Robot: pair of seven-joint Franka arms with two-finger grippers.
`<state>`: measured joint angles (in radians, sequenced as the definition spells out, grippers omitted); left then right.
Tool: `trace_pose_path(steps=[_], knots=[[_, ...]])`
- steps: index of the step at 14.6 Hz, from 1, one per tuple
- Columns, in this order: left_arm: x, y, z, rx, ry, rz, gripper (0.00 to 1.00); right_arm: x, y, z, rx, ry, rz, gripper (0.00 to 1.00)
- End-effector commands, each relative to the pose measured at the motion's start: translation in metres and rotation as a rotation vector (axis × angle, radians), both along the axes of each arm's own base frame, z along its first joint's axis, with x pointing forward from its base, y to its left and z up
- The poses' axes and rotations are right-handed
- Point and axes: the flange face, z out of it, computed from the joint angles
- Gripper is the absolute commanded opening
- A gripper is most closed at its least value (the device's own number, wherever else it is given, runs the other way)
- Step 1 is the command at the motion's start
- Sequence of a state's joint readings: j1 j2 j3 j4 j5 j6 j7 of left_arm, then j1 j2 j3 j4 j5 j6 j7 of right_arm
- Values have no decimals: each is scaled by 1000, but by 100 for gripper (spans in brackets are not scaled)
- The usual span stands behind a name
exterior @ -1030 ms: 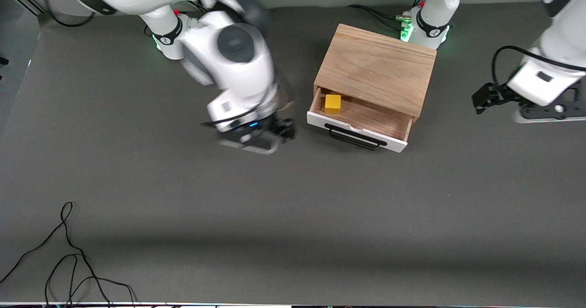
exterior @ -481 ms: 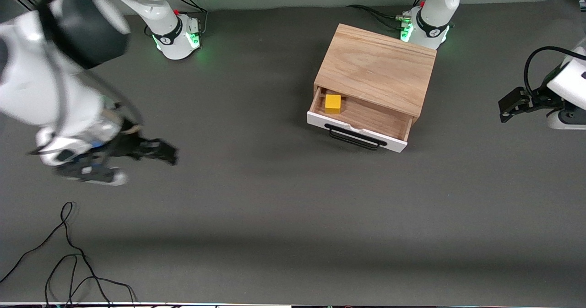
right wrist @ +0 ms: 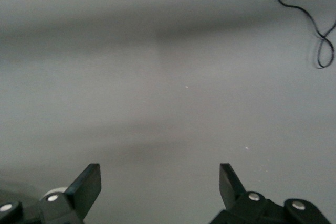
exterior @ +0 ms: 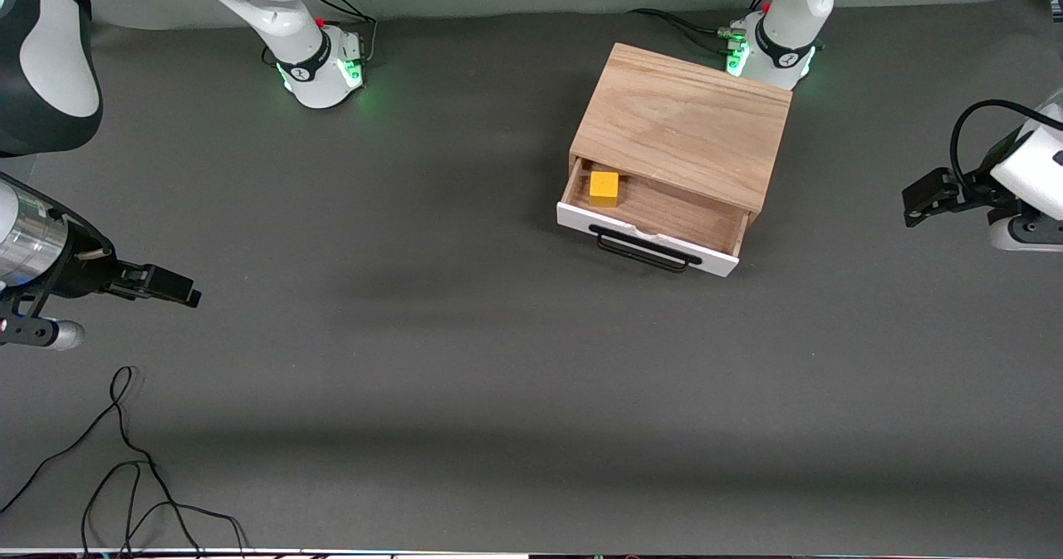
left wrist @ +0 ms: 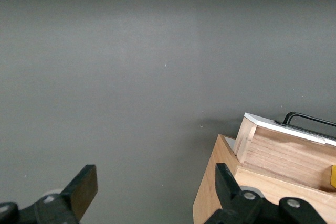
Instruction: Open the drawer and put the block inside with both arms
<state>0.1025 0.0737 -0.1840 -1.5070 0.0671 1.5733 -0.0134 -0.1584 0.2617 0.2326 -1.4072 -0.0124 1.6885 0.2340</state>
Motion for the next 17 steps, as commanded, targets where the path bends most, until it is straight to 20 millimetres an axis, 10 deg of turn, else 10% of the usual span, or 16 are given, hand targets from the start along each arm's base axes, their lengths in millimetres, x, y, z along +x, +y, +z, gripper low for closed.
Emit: trace_pose_path(steps=[1,10,17], knots=[[-6,-7,13,-2,2,-31,100,-37,7,3,-15,-42,53,100],[-37,-7,7,30,-20,-38,100,-56,-10,32,-32,-48,110,100],[-23,-18,3,20,-17,-34,100,-61,-15,43,-45,-46,149,100]])
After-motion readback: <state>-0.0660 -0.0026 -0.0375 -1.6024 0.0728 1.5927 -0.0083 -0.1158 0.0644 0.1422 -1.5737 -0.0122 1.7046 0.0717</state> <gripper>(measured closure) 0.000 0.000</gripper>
